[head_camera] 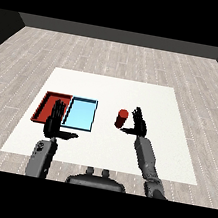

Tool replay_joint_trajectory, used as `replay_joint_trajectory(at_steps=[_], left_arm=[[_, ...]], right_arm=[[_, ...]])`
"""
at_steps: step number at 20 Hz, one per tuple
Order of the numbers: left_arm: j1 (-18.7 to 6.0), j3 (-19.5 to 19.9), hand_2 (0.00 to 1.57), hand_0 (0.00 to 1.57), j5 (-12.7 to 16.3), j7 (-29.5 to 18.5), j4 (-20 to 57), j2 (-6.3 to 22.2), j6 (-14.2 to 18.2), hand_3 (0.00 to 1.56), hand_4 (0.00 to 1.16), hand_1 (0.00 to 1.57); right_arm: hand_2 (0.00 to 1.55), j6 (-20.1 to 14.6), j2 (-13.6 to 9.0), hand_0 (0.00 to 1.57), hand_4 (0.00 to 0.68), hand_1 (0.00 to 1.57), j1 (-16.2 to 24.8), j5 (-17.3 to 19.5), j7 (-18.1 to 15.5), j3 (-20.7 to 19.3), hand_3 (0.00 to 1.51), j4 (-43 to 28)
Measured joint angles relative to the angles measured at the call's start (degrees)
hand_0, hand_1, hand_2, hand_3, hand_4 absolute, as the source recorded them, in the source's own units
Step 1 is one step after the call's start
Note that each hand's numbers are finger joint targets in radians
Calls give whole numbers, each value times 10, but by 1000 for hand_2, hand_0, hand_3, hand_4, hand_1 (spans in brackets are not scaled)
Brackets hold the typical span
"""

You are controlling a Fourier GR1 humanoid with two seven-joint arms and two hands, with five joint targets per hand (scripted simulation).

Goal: Pick the red can and put it in the red box

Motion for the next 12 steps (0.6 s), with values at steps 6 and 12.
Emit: replay_joint_trajectory(at_steps=[6,12], left_arm=[[4,7,0,0,14,1,-8,8,-16,0,0,0],[20,8,0,0,19,-13,-11,8,-27,0,0,0]], right_arm=[[0,-23,9,0,0,0,-25,-15,33,10,0,-7],[0,-26,13,0,0,0,-63,-15,-12,11,0,78]])
